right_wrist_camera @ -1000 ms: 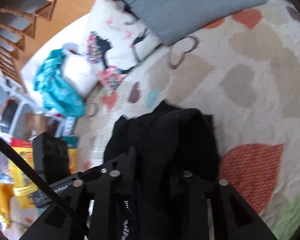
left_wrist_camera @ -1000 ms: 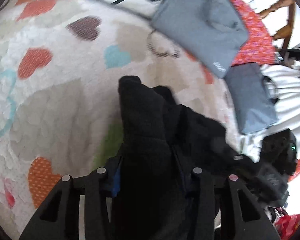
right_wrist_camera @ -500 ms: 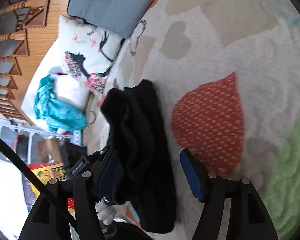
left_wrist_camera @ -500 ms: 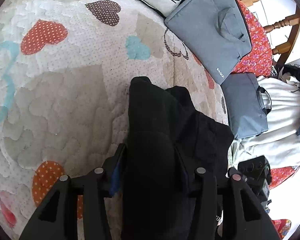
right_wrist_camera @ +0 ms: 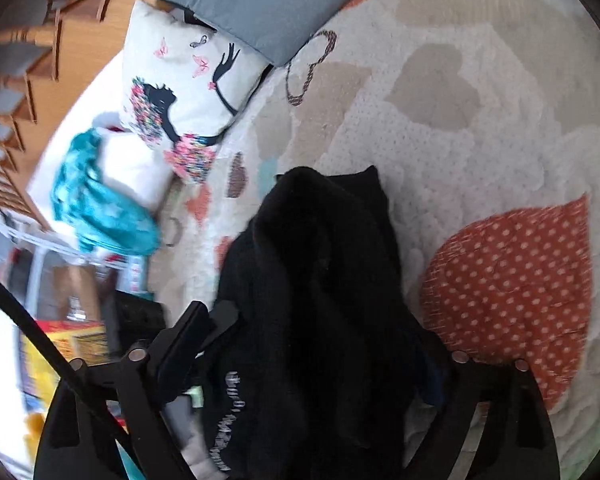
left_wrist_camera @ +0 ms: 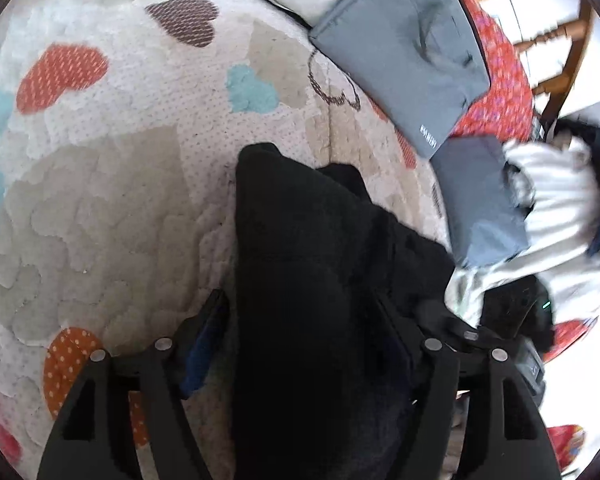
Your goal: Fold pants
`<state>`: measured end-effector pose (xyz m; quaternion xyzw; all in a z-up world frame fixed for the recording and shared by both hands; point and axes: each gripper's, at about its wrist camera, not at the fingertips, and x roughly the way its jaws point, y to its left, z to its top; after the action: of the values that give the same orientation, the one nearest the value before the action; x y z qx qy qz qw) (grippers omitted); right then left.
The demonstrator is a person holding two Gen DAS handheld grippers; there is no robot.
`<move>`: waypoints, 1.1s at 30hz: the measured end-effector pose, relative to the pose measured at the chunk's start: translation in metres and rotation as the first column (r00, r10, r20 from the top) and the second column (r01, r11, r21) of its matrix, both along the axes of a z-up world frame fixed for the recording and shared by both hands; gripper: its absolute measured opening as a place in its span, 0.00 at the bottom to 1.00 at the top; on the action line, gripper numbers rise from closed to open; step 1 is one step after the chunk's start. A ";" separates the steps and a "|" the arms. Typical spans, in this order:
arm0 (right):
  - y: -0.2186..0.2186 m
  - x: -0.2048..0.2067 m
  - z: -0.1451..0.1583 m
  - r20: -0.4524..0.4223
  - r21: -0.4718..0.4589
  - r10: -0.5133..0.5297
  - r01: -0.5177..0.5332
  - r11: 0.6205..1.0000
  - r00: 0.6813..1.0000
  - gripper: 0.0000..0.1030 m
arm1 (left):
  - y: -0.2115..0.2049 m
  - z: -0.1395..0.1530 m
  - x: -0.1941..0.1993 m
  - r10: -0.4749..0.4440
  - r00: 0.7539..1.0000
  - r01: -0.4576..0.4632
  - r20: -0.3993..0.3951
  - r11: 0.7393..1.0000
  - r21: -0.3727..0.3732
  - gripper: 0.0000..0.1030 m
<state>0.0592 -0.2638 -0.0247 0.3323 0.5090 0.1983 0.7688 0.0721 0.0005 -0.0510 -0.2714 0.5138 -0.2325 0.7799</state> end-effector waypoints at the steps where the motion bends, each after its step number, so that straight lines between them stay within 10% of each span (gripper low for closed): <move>1: 0.000 -0.001 0.001 -0.003 -0.034 0.003 -0.004 0.999 1.000 0.64 | -0.004 0.003 -0.001 -0.008 1.000 0.007 0.012 0.999 0.031 0.58; 3: 0.000 -0.002 0.004 -0.002 -0.036 0.034 -0.034 0.999 0.999 0.42 | -0.013 0.012 -0.005 -0.023 0.999 0.021 0.031 0.998 0.060 0.44; 6: 0.001 -0.005 0.010 0.020 -0.040 0.050 -0.049 0.998 0.999 0.35 | -0.017 0.021 -0.008 -0.018 0.999 0.015 0.050 0.997 0.078 0.40; 21: 0.012 -0.004 0.087 0.208 -0.085 0.061 -0.044 0.995 0.976 0.33 | -0.002 0.079 0.000 0.070 0.988 -0.067 0.137 0.997 -0.026 0.40; 33: 0.004 0.048 0.111 0.280 -0.196 0.029 0.028 0.980 0.960 0.32 | -0.037 0.094 0.051 0.092 0.971 -0.115 0.218 0.989 0.095 0.40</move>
<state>0.1070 -0.2596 0.0863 0.2225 0.4120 0.1921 0.8625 0.1228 -0.0360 0.0426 -0.2291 0.4239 -0.1914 0.8551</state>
